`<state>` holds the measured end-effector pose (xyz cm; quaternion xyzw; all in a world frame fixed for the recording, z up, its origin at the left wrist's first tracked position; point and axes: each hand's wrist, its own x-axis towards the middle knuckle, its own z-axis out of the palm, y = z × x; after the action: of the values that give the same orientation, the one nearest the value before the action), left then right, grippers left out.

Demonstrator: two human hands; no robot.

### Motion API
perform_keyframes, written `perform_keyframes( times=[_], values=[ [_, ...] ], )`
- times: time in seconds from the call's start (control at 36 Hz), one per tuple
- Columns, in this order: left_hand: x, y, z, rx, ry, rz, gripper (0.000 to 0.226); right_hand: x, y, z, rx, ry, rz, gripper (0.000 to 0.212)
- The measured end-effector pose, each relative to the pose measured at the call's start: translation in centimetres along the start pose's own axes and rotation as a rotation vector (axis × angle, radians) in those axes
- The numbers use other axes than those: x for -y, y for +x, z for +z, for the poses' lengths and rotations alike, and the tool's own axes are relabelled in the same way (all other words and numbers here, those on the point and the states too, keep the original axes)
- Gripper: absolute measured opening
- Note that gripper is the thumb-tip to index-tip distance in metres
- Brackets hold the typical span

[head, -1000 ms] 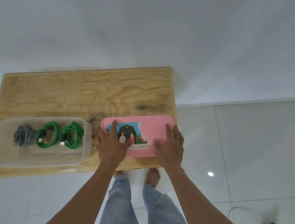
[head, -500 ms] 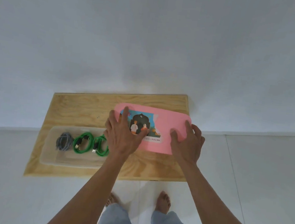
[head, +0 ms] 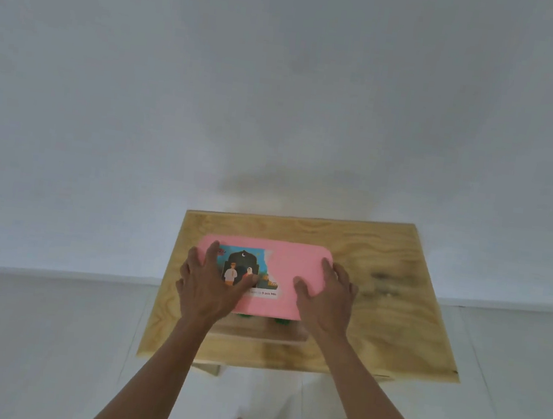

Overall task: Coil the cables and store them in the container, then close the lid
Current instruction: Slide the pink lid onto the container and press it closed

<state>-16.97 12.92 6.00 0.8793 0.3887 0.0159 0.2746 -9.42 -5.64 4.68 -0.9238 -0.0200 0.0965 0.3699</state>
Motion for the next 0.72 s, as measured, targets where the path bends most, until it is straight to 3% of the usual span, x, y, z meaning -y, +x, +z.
perform_keyframes(
  times=[0.33, 0.72],
  values=[
    [6.3, 0.2, 1.7, 0.211, -0.038, 0.008, 0.103, -0.8, -3.7, 4.8, 0.086, -0.126, 0.086, 0.085],
    [6.3, 1.7, 3.8, 0.229, -0.005, 0.015, 0.098, -2.0, -1.6, 6.3, 0.105, -0.080, 0.166, 0.078]
  ],
)
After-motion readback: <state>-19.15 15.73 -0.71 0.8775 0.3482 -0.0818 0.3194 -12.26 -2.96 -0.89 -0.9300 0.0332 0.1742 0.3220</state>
